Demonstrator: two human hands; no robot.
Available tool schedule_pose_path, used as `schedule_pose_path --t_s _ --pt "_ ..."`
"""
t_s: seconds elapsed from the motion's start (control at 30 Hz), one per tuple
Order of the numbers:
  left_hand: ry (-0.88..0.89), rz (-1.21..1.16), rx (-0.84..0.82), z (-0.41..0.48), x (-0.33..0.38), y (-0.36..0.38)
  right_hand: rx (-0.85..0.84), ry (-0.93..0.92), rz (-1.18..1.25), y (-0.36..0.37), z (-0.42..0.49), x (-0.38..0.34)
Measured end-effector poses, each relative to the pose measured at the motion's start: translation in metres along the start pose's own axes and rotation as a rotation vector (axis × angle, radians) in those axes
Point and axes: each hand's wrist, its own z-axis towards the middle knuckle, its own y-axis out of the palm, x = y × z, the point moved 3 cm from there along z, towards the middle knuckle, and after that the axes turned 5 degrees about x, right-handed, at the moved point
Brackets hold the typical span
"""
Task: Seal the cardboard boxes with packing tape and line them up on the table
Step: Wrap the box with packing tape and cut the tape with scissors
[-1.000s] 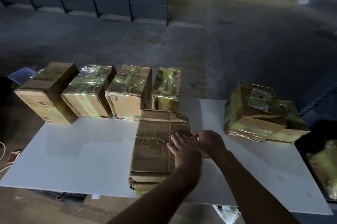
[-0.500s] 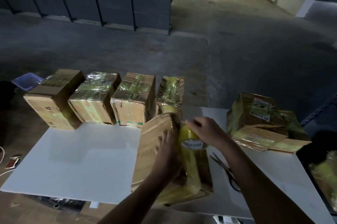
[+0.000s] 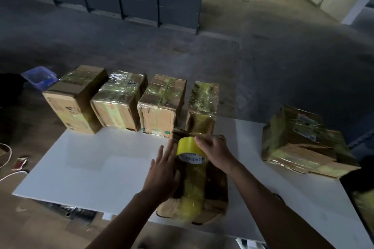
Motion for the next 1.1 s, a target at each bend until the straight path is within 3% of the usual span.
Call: schedule_pose_path --t_s 0.1,0.3,0.43,0.63,0.87,0.93,1.1 --pt "-0.006 0.279 -0.076 0.005 -0.016 -0.002 -0.002 0.005 -0.045 0.013 0.002 -0.005" --pt "0.021 0.525 -0.043 0.008 -0.013 -0.004 0.109 -0.098 -0.435 -0.002 0.012 -0.027" --pt "0.036 0.579 -0.06 0.008 -0.005 -0.003 0.126 0.027 -0.395 -0.028 0.002 -0.002" --pt "0.285 0.436 -0.075 0.009 0.018 0.019 0.161 0.008 -0.461 -0.014 0.001 0.002" --pt "0.288 0.424 -0.083 0.011 0.008 0.029 0.096 0.117 -0.048 -0.024 -0.018 0.023" --pt "0.276 0.443 -0.099 0.013 0.011 0.028 0.09 0.084 -0.124 -0.024 -0.018 0.014" --pt "0.228 0.493 -0.101 0.012 0.017 0.023 0.273 -0.001 -0.359 -0.044 -0.019 -0.003"
